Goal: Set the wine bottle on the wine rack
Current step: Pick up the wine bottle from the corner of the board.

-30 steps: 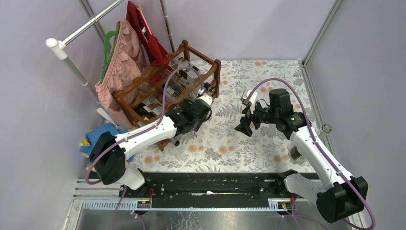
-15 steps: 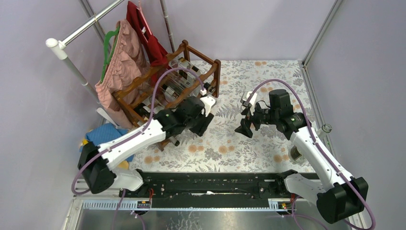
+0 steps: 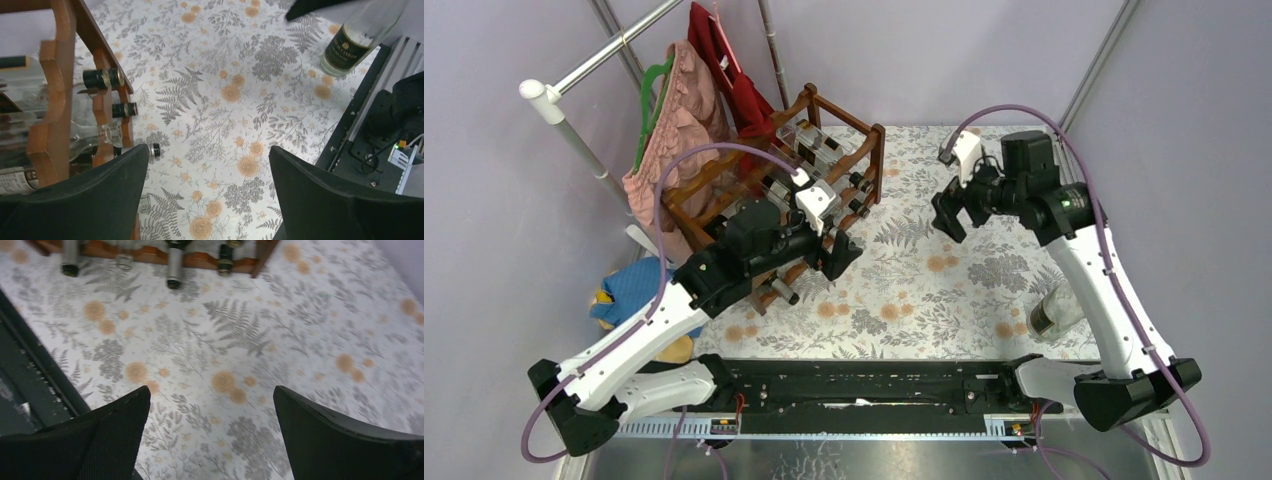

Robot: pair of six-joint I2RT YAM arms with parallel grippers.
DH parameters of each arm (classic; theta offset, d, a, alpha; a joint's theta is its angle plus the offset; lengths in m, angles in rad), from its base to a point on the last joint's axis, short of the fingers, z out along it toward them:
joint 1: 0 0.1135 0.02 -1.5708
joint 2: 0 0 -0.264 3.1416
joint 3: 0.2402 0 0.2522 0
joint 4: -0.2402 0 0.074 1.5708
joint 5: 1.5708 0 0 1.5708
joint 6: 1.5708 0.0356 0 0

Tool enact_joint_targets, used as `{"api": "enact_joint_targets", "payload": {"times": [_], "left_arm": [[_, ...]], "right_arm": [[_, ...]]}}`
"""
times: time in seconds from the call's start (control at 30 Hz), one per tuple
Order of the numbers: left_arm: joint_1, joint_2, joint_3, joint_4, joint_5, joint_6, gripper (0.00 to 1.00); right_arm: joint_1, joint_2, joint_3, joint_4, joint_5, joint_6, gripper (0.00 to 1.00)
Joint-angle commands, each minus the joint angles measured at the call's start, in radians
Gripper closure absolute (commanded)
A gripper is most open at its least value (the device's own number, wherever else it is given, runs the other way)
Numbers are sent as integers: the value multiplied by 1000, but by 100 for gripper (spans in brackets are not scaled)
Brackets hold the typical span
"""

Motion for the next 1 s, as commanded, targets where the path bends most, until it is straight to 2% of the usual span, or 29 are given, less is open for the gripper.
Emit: {"api": "enact_joint_targets", "payload": {"times": [0.0,0.1,0.2,0.43,0.5,0.6,0.67,0.73,0.83,0.97], "left_arm": [[17,-38,-108,141,57,13,3],[17,-26,-119,142,97,12,3],[17,-5,-108,149,175,12,1],[17,3,-171,296,367,-52,1],[17,3,-211,411,424,-86,1],[-2,27,-319,722,492,-204,3],[-43,68,-357,877,464,-243,4],[-109,126,-349,933,389,-211,4],[-206,247,-302,1002,288,-166,4],[-261,431,-238,1188,216,-149,3]], "right_arm": [[-5,-12,161,-171,287,24,0],[-5,4,260,-258,418,-11,0],[-8,-21,267,-240,511,-21,0],[-36,-100,252,-203,573,-31,0],[-39,-110,260,-191,551,-18,0],[-39,-103,305,-121,459,58,0],[-39,-98,323,-41,349,117,0],[-39,-87,345,19,219,180,0],[-39,-63,360,17,-70,213,0],[-39,-134,236,165,-272,279,0]]}}
